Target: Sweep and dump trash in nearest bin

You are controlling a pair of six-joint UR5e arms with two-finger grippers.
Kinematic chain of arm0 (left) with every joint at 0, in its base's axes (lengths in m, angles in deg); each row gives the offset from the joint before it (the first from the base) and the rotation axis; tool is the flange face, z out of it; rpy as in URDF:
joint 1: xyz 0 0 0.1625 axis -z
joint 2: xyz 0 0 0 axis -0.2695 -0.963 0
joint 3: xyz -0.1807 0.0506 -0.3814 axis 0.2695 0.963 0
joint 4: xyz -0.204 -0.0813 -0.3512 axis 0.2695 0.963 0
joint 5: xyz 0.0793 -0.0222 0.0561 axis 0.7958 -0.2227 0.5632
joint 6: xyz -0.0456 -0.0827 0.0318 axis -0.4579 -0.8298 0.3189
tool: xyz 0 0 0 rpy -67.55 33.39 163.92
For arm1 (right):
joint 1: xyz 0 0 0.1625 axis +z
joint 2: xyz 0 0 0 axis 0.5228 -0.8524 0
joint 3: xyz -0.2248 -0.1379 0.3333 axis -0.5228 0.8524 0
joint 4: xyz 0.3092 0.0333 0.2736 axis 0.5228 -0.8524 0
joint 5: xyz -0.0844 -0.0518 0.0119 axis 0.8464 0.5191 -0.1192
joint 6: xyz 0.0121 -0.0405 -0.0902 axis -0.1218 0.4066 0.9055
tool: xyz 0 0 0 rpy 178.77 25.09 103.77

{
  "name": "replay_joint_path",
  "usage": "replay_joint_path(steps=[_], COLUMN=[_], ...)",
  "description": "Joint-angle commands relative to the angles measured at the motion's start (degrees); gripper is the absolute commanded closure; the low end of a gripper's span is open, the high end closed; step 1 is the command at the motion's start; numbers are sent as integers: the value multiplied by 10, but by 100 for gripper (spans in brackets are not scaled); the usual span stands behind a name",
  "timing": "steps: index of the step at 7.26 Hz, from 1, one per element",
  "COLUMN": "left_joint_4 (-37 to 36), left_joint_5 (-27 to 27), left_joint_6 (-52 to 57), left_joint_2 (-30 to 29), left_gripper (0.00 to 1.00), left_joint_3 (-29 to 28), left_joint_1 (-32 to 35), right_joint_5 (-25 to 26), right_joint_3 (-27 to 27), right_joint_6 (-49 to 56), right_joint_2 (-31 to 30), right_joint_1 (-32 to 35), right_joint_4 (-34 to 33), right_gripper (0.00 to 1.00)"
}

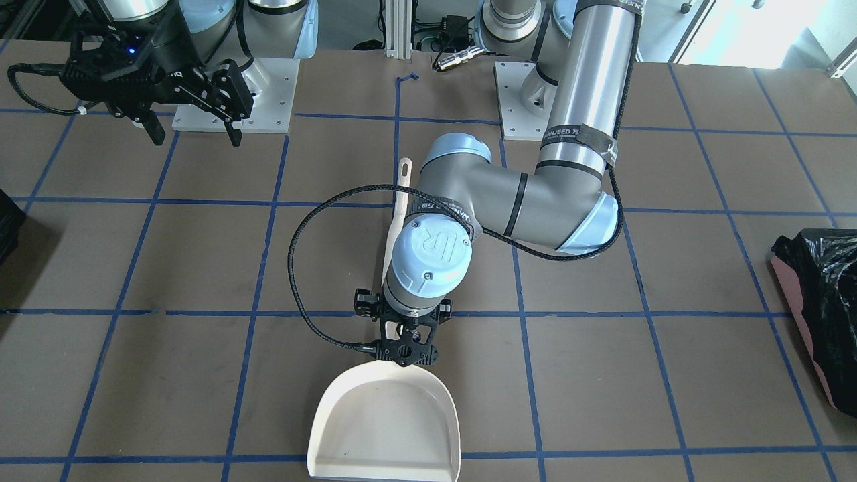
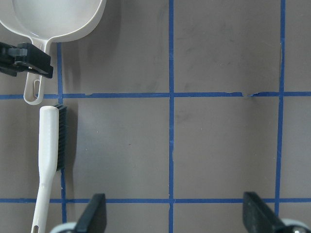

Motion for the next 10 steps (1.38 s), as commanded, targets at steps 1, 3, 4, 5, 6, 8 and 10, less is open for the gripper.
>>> replay_joint_path(steps=[1,3,4,5,6,8,10], left_joint_4=[5,0,2,7,7,9,48], left_joint_5=[3,48,52,52,52,52,182], left_joint_6=[8,27,27,28,28,71,83], left_joint_2=[20,49,67,86,109,166,215], left_gripper=[0,0,0,0,0,0,0], left_joint_3=[1,8,10,22,44,80,88], left_joint_1=[0,-7,-14,-29,-53,-106,-113], right_joint_5=[0,0,0,0,0,0,0], right_joint_3=[0,0,0,0,0,0,0], right_joint_6=[0,0,0,0,0,0,0], right_joint_2=[0,0,0,0,0,0,0], right_joint_1=[0,0,0,0,0,0,0], right_joint_4=[0,0,0,0,0,0,0], right_gripper=[0,0,0,0,0,0,0])
